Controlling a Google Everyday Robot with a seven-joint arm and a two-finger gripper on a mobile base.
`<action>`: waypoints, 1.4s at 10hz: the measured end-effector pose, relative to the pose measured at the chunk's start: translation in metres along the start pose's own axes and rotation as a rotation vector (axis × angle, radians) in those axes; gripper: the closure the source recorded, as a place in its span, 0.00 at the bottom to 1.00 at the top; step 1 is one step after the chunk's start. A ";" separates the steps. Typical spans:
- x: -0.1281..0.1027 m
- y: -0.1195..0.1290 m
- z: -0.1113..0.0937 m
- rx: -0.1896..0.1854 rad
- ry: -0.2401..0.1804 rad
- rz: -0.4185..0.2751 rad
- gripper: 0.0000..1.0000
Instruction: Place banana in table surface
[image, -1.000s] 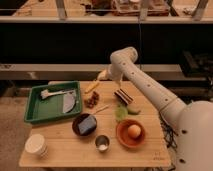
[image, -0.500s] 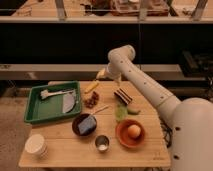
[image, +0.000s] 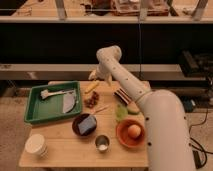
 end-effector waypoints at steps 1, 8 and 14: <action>-0.001 -0.010 0.010 0.003 -0.008 -0.003 0.20; 0.003 -0.038 0.068 -0.029 -0.010 0.005 0.20; 0.015 -0.020 0.096 -0.056 -0.023 0.123 0.20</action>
